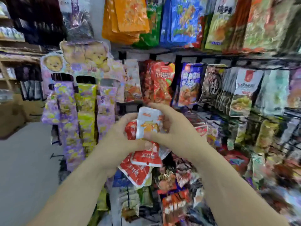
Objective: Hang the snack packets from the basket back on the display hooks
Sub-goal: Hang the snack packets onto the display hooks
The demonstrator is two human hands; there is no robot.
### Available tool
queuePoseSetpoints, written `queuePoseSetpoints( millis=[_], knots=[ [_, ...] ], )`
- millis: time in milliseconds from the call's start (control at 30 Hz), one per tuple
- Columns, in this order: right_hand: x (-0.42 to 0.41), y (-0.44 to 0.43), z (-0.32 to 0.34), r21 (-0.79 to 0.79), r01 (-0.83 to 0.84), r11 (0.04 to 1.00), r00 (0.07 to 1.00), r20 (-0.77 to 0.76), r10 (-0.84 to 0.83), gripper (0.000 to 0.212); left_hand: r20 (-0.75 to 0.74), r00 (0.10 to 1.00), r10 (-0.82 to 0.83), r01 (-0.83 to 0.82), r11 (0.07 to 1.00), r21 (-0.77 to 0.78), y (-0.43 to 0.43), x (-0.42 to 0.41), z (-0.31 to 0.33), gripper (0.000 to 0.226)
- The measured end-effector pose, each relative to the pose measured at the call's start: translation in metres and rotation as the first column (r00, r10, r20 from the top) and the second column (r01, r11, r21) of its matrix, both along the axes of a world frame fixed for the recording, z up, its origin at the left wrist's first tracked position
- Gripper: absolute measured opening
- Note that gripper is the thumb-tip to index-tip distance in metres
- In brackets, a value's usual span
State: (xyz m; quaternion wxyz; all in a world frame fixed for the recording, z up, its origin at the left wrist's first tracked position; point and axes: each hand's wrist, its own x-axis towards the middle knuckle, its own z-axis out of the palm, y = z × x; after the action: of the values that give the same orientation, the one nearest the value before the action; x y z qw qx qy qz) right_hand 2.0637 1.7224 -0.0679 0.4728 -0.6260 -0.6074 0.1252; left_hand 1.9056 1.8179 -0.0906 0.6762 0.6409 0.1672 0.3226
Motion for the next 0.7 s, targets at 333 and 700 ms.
queuePoseSetpoints(
  millis=[333,700],
  knots=[
    [0.055,-0.057,-0.084,-0.042,0.197,0.98,0.947,-0.25,-0.201,0.043,-0.074,0.997,0.004,-0.026,0.957,-0.289,-0.07,0.044,-0.058,0.087],
    [0.062,-0.063,-0.129,-0.064,0.482,0.874,0.763,-0.461,-0.454,0.037,-0.141,0.975,0.174,-0.208,0.935,-0.288,-0.064,0.06,-0.103,0.094]
  ],
)
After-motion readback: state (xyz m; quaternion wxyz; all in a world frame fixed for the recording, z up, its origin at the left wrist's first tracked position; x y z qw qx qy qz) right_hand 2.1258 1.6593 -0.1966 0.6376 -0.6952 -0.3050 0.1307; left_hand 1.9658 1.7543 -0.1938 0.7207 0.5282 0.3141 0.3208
